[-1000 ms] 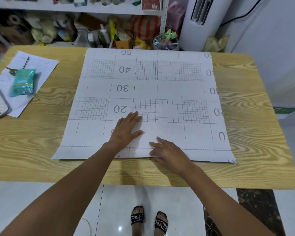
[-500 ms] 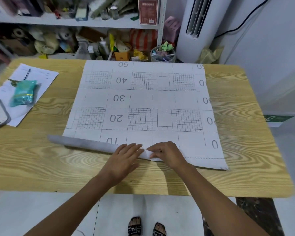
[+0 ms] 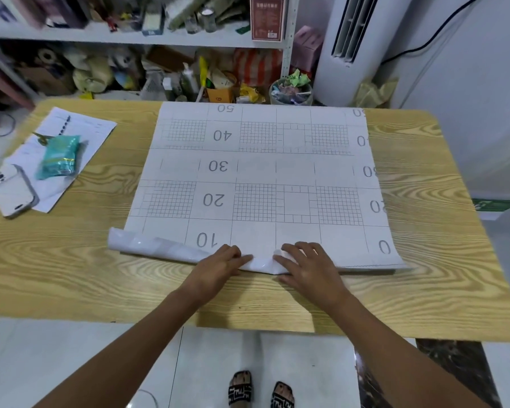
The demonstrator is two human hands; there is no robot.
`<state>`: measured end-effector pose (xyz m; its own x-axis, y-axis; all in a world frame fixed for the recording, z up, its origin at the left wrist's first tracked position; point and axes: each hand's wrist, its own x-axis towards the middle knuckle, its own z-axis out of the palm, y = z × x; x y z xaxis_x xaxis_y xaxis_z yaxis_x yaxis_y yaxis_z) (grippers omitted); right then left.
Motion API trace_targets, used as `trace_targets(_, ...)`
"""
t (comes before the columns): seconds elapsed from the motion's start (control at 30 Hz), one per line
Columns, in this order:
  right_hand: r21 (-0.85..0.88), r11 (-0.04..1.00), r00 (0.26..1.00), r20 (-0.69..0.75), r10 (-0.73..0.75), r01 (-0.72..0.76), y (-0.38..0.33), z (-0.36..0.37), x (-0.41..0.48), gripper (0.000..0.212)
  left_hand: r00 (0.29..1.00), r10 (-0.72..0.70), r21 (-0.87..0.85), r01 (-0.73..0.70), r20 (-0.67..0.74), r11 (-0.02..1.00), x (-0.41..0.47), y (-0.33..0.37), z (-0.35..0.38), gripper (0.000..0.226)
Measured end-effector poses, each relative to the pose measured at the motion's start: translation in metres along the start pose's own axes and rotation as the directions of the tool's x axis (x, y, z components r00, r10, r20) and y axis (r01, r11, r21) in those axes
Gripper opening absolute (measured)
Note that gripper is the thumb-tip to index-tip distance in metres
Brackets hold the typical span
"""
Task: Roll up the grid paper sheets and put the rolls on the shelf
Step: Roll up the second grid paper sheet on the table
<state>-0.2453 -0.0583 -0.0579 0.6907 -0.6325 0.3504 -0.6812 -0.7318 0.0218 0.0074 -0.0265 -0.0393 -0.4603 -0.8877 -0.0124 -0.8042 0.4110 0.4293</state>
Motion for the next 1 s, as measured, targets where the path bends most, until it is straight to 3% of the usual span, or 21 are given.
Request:
trace_targets(0.1, 0.01, 1.0, 1.0, 0.026, 0.017, -0.018, 0.006, 0.001, -0.01, 0.035, 0.999, 0.011, -0.054, -0.014, -0.045, 0.998, 0.0, -0.001, -0.002, 0.043)
trace_targets(0.27, 0.062, 0.998, 1.0, -0.007, 0.021, -0.02, 0.008, -0.003, -0.013, 0.021, 0.997, -0.049, -0.162, 0.039, -0.058, 0.986, 0.0, -0.006, 0.002, 0.031)
trace_targets(0.33, 0.079, 0.996, 0.999, -0.022, 0.049, -0.048, 0.011, -0.002, -0.016, 0.019, 0.994, -0.087, -0.196, 0.073, -0.065, 0.978, -0.004, -0.008, 0.004, 0.041)
trace_targets(0.53, 0.229, 0.951, 0.975, -0.022, 0.22, -0.209, 0.007, -0.006, -0.009, 0.018, 0.979, -0.092, -0.107, 0.074, -0.181, 0.992, -0.008, -0.015, 0.001, 0.037)
trace_targets(0.73, 0.403, 0.822, 0.908, 0.062, 0.415, -0.403, 0.0, -0.015, -0.005, 0.028, 0.955, -0.155, -0.013, 0.157, -0.252, 0.988, -0.01, -0.015, -0.008, 0.036)
trace_targets(0.83, 0.456, 0.744, 0.865, 0.137, 0.483, -0.488, -0.002, -0.019, -0.006, 0.011, 0.955, -0.207, -0.189, 0.168, -0.214, 0.968, -0.01, -0.015, -0.009, 0.037)
trace_targets(0.93, 0.505, 0.635, 0.805, 0.267, 0.529, -0.585, 0.0, -0.025, -0.006, 0.007, 0.94, -0.324, -0.373, 0.265, -0.104, 0.889, -0.007, -0.014, -0.013, 0.012)
trace_targets(0.97, 0.512, 0.575, 0.764, 0.328, 0.555, -0.638, 0.0, -0.028, -0.005, 0.008, 0.932, -0.358, -0.417, 0.302, -0.062, 0.857, -0.007, -0.014, -0.013, 0.003)
trace_targets(1.0, 0.51, 0.5, 0.706, 0.392, 0.59, -0.7, 0.0, -0.03, -0.004, 0.008, 0.921, -0.388, -0.444, 0.334, -0.034, 0.832, -0.006, -0.013, -0.015, 0.008)
